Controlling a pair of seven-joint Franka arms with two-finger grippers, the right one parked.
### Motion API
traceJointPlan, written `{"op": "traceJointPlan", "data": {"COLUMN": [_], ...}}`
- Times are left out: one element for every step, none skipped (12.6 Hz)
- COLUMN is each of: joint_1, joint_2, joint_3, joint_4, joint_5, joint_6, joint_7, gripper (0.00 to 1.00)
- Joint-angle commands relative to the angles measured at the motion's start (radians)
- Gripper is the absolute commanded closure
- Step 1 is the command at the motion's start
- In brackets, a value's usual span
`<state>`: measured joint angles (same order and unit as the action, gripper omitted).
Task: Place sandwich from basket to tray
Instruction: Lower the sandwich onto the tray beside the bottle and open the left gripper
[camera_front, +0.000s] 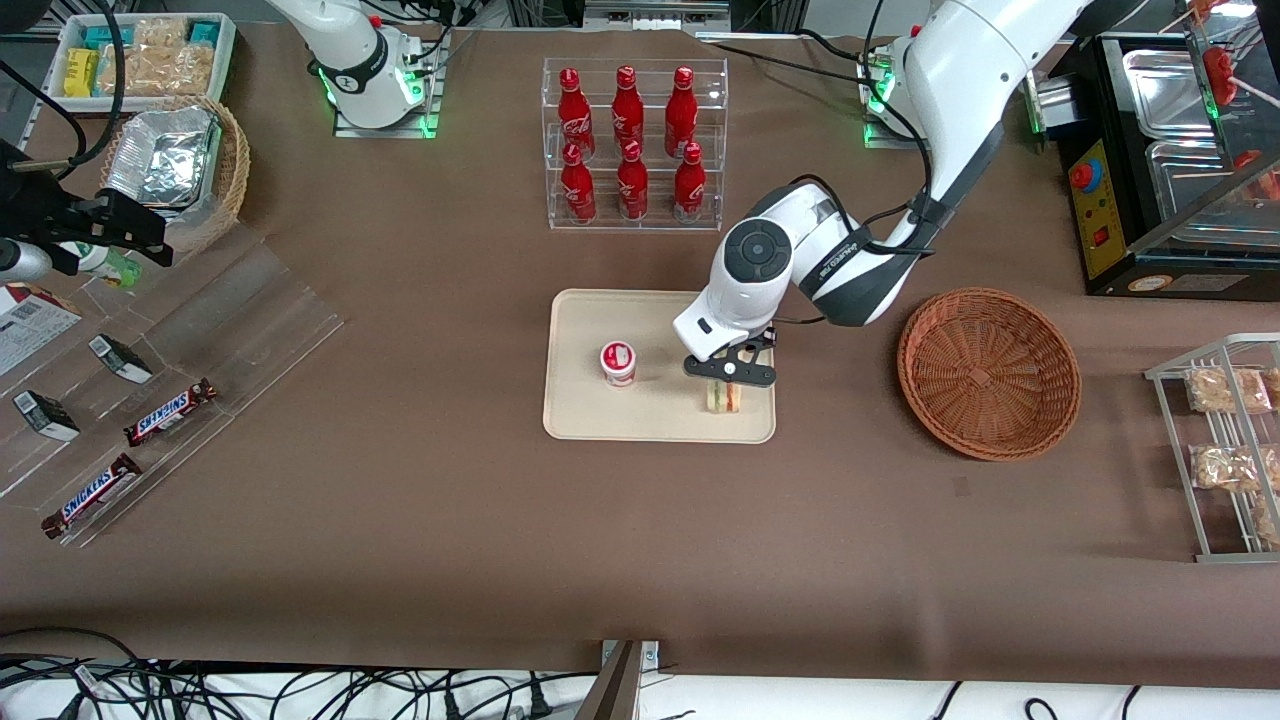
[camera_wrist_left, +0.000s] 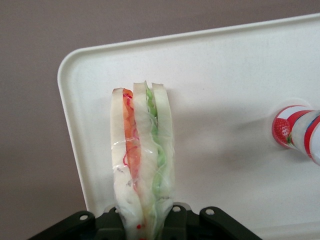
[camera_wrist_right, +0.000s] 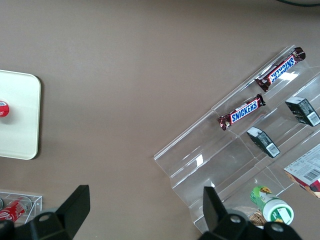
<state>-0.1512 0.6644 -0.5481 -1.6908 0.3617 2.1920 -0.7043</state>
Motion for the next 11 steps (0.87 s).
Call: {"op": "traceJointPlan", "data": {"joint_1": [-0.013,-0.016,-0.016,-0.016,-0.016,-0.018,-0.018,-0.018,-0.018,-0.019,-0.019], "joint_2": [0.018,0.024,0.029,0.030,0.030,0.032,0.035,0.035,0.037,0.037,0.037], "joint_3": [0.004,0.004,0.005,0.005,0.005,0.005,0.005,0.005,0.005,0.005,0.005], "joint_4": [0.016,0.016,0.016,0.016,0.016,0.016,0.016,0.016,0.016,0.016,0.016], "joint_5": [0.033,0.034,0.033,0.034,0.034,0.034,0.034,0.034,0.034,0.034,0.034], "joint_6": [0.002,0.002,0.002,0.002,0.000,0.000,0.000,0.000,-0.001,-0.005,-0.008], "joint_7": [-0.026,-0.026,-0.026,-0.026,-0.033,-0.047,-0.052,-0.053,-0.053,-0.053,-0.053], "gripper": [0.95,0.92,0.87,0.80,0.70,0.53,0.33,0.32,0.30,0.17,0.00]}}
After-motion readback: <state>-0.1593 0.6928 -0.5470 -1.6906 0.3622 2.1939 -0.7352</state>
